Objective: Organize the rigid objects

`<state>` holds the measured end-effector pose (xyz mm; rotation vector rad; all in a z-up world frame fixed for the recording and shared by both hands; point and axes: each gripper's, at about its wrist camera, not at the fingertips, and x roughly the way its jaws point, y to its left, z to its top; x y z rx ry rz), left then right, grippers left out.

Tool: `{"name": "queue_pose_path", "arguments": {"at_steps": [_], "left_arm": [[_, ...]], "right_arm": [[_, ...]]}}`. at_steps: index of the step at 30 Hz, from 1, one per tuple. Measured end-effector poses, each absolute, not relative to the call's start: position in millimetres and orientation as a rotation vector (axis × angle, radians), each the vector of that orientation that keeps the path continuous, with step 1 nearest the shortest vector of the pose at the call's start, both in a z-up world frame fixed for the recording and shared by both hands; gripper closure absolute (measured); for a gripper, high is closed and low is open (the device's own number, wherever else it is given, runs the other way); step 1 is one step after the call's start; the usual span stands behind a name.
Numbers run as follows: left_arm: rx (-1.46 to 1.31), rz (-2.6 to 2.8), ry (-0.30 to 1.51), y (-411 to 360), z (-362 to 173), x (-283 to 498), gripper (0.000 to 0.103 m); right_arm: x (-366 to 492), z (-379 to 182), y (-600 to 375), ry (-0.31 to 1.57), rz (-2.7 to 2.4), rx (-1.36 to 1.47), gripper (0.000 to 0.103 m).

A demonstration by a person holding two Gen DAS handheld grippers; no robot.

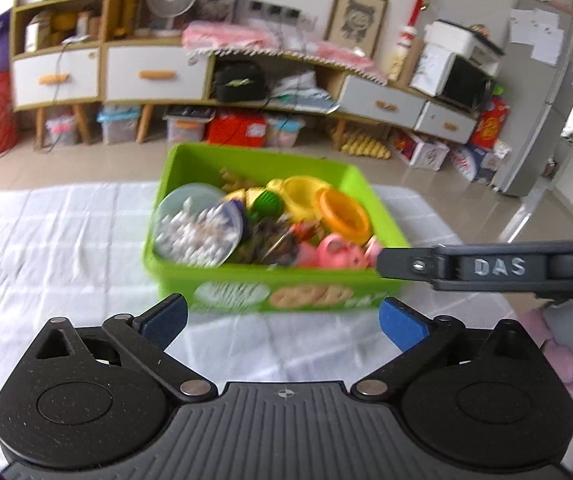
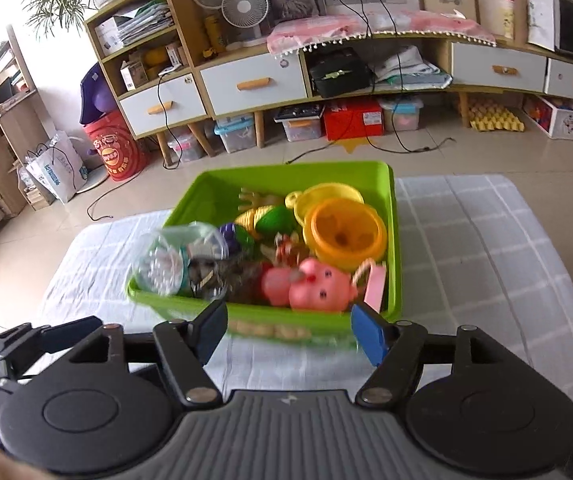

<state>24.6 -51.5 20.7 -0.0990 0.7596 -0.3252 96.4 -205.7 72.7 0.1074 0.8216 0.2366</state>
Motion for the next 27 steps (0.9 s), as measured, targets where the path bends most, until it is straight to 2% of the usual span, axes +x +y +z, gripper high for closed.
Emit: {"name": "queue_pose_path", "arguments": {"at_steps": [14, 19, 27], "left_arm": [[-0.092, -0.139, 0.840, -30.4, 13.8, 6.6, 0.002], [-0.075, -0.101, 0.852, -31.6, 12.9, 4.4, 0.002], [-0.118, -0.046, 0.893, -20.8, 6.4, 6.7, 0.002]], "right_arm": [[69.9, 49.2, -208.9, 0.885, 0.147, 0.104, 0.020], [66.1, 48.7, -197.8, 0.865, 0.115, 0.005, 0.020], [58.0, 50.2, -187.7, 0.867, 0.132, -0.044, 0.011]]}}
